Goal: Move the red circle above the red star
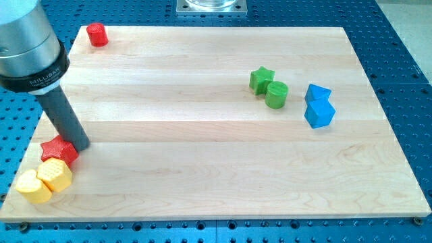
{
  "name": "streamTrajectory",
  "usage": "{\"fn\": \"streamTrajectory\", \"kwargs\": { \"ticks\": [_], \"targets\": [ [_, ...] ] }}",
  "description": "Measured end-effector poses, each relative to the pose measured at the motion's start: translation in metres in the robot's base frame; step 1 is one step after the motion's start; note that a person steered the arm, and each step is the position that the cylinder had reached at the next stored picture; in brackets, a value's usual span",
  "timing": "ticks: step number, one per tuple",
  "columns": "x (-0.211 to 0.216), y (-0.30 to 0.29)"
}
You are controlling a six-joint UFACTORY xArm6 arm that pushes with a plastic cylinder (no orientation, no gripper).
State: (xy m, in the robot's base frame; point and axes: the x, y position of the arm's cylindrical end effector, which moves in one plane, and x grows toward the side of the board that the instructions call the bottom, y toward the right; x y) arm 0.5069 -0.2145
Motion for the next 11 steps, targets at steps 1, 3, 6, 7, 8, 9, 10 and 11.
{"fn": "streamTrajectory", "kwargs": {
  "ticks": [1,3,6,7,8,9,10,11],
  "targets": [
    [-0.057,0.03],
    [-0.222,0.053],
    [-0.315,-0.035],
    [-0.279,-0.044],
    [-0.191,-0.044],
    [-0.128,-0.035],
    [-0.161,-0.038],
    [-0.185,-0.01]
  ]
}}
